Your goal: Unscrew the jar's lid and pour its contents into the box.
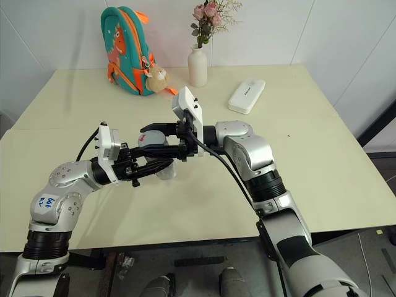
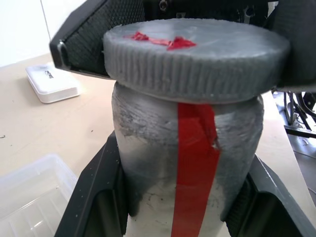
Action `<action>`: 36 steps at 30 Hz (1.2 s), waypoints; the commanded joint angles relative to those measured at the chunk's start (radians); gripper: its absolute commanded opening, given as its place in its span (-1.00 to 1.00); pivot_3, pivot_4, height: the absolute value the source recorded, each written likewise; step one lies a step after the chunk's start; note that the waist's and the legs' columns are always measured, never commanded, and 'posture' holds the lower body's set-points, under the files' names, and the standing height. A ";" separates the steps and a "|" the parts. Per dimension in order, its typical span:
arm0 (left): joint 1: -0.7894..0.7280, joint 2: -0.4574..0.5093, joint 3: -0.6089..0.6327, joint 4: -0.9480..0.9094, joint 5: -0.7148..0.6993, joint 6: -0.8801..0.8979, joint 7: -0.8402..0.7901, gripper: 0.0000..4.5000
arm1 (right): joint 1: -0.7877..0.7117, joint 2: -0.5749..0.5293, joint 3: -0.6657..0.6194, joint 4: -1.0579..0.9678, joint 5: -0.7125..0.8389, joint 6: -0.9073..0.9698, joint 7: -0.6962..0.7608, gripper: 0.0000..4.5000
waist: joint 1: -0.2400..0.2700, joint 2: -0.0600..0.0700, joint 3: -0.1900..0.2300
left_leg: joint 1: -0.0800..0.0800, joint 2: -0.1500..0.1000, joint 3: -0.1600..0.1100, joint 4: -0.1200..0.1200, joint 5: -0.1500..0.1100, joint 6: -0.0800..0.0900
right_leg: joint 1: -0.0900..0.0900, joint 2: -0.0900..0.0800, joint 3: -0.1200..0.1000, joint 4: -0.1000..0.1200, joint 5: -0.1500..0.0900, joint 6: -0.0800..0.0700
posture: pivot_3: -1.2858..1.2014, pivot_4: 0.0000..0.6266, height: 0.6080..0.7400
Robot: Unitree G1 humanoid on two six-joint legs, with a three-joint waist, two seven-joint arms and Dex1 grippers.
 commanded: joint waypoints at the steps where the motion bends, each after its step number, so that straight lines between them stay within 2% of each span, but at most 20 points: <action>1: -0.006 0.008 0.008 -0.036 -0.023 -0.010 -0.010 -0.14 | -0.041 0.026 -0.117 -0.034 0.138 0.124 -0.063 0.30 | 0.002 0.000 0.000 | 0.000 0.000 0.000 0.000 0.000 0.000 | 0.000 0.000 0.000 0.000 0.000 0.000 | 0.03 -0.52 1.00; 4: -0.005 0.009 0.009 -0.038 -0.023 -0.008 -0.011 -0.14 | -0.056 0.045 -0.191 -0.045 0.249 0.259 -0.125 0.30 | 0.000 0.000 0.000 | 0.000 0.000 0.000 0.000 0.000 0.000 | 0.000 0.000 0.000 0.000 0.000 0.000 | 0.03 -0.52 1.00; 7: -0.001 0.010 0.009 -0.038 -0.022 -0.011 -0.013 -0.14 | -0.033 0.026 -0.170 -0.084 0.234 0.252 -0.125 0.30 | 0.000 0.000 0.000 | 0.000 0.000 0.000 -0.001 0.000 0.000 | 0.000 0.000 0.000 0.000 0.000 0.000 | 0.03 -0.52 1.00; 11: 0.011 0.020 0.029 -0.047 -0.026 -0.007 -0.006 -0.14 | 0.044 -0.044 -0.142 -0.128 0.071 0.020 -0.159 0.30 | 0.002 0.000 0.000 | 0.000 0.000 0.000 -0.002 0.000 0.000 | 0.000 0.000 0.000 -0.003 0.000 0.000 | 0.03 -0.52 1.00; 16: 0.047 0.054 0.073 -0.053 -0.036 0.000 -0.005 -0.14 | 0.205 -0.183 -0.118 -0.065 -0.141 -0.282 -0.184 0.30 | 0.009 0.000 0.000 | -0.001 0.000 0.001 -0.004 0.000 0.000 | -0.001 0.000 0.000 -0.006 0.000 0.000 | 0.03 -0.52 1.00; 22: 0.039 0.089 0.111 -0.019 -0.045 0.002 -0.007 -0.14 | 0.355 -0.256 -0.148 0.104 -0.248 -0.483 -0.250 0.30 | 0.010 0.000 0.000 | -0.001 0.000 0.002 -0.005 0.000 0.000 | -0.001 0.000 0.001 -0.008 0.000 0.000 | 0.03 -0.52 1.00; 27: 0.000 0.086 0.113 0.011 -0.051 0.006 0.003 -0.14 | 0.408 -0.272 -0.137 0.251 -0.309 -0.596 -0.276 0.30 | 0.004 0.000 0.000 | -0.001 0.000 0.002 -0.004 0.000 0.000 | -0.001 0.000 0.002 -0.006 0.000 0.000 | 0.03 -0.52 1.00; 29: -0.027 0.072 0.114 0.028 -0.064 0.012 0.015 -0.14 | 0.422 -0.271 -0.149 0.301 -0.300 -0.576 -0.273 0.30 | 0.004 0.000 0.000 | 0.000 0.000 0.002 -0.004 0.000 0.000 | -0.001 0.000 0.002 -0.006 0.000 0.000 | 0.03 -0.52 1.00; 31: -0.046 0.063 0.113 0.040 -0.070 0.017 0.022 -0.14 | 0.425 -0.272 -0.164 0.328 -0.260 -0.487 -0.239 0.52 | 0.004 0.000 0.000 | 0.000 0.000 0.002 -0.004 0.000 0.000 | 0.000 0.000 0.002 -0.005 0.000 0.000 | 0.03 -0.52 1.00; 34: -0.062 0.065 0.110 0.052 -0.072 0.020 0.022 -0.14 | 0.413 -0.269 -0.181 0.333 -0.250 -0.518 -0.237 0.94 | 0.002 -0.001 0.000 | 0.002 0.000 0.002 -0.003 0.000 0.000 | 0.003 0.000 0.002 -0.005 0.000 0.000 | 0.03 -0.52 1.00; 36: -0.081 0.068 0.116 0.077 -0.069 0.021 0.030 -0.14 | 0.384 -0.275 -0.209 0.312 -0.225 -0.510 -0.244 0.97 | 0.002 -0.001 0.000 | 0.002 0.000 0.002 -0.002 0.000 0.000 | 0.003 0.000 0.002 -0.004 0.000 0.001 | 0.03 -0.52 1.00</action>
